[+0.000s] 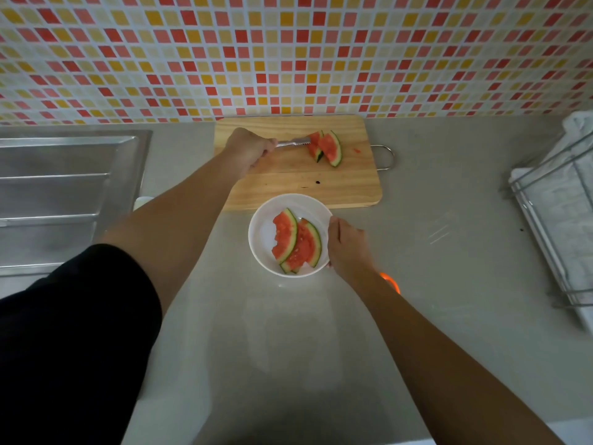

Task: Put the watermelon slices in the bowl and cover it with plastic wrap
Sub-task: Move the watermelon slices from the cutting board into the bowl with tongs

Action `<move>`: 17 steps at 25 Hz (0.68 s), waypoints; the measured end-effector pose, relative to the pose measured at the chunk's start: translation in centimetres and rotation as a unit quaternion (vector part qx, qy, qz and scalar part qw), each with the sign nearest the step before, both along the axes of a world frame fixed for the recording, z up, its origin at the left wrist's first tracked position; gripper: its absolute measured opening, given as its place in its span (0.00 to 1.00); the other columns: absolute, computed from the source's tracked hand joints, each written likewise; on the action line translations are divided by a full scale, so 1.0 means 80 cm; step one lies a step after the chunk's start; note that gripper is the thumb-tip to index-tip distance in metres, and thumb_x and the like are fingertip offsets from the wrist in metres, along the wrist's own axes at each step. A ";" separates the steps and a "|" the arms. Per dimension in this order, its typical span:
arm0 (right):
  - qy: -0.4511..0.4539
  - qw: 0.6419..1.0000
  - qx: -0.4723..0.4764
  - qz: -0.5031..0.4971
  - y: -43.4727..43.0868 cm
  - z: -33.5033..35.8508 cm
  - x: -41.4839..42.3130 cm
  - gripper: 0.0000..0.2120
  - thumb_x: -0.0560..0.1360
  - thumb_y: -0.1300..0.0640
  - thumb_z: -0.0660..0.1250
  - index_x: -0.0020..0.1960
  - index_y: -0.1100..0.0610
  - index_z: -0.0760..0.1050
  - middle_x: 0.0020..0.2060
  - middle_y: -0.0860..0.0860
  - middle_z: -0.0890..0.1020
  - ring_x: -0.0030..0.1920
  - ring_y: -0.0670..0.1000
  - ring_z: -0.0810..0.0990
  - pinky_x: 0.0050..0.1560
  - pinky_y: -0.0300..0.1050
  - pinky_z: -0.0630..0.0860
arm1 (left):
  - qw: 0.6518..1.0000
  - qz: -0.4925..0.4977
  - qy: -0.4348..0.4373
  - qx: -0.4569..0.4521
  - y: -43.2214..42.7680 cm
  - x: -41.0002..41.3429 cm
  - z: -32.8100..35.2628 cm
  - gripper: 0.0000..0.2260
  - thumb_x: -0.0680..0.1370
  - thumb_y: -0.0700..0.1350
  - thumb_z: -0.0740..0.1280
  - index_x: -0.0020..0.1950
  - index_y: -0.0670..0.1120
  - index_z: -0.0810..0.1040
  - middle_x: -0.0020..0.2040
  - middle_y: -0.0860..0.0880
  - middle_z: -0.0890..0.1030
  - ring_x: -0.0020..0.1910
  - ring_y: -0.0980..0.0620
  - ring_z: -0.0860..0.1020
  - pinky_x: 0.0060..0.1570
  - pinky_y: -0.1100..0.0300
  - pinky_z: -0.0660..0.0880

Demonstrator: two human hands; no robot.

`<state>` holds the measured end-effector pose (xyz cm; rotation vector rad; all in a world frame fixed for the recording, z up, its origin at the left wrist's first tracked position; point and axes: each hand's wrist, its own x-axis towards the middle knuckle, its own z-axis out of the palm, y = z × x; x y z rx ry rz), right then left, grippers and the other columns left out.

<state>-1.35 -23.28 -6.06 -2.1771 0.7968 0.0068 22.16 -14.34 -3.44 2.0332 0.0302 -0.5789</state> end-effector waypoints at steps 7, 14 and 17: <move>-0.006 1.000 -0.009 0.005 0.000 -0.001 0.000 0.21 0.81 0.52 0.48 0.49 0.65 0.74 0.38 0.64 0.81 0.38 0.64 0.81 0.42 0.61 0.80 | 0.995 0.020 0.066 -0.074 0.039 0.001 0.001 0.07 0.73 0.43 0.71 0.37 0.44 0.78 0.31 0.49 0.73 0.23 0.57 0.65 0.22 0.66 0.61; -0.002 0.999 0.030 -0.014 -0.002 0.000 -0.002 0.19 0.81 0.49 0.49 0.41 0.58 0.72 0.30 0.54 0.78 0.30 0.56 0.82 0.34 0.53 0.82 | 0.980 -0.100 0.131 -0.114 0.122 -0.022 0.042 0.06 0.75 0.41 0.68 0.39 0.41 0.81 0.31 0.49 0.71 0.22 0.60 0.63 0.20 0.71 0.60; -0.004 0.999 0.035 -0.014 -0.002 0.000 -0.002 0.19 0.80 0.50 0.49 0.41 0.58 0.72 0.29 0.50 0.77 0.32 0.56 0.82 0.34 0.54 0.82 | 0.969 -0.192 0.145 -0.056 0.139 -0.054 0.051 0.06 0.73 0.40 0.69 0.38 0.41 0.83 0.28 0.50 0.73 0.22 0.60 0.63 0.20 0.70 0.59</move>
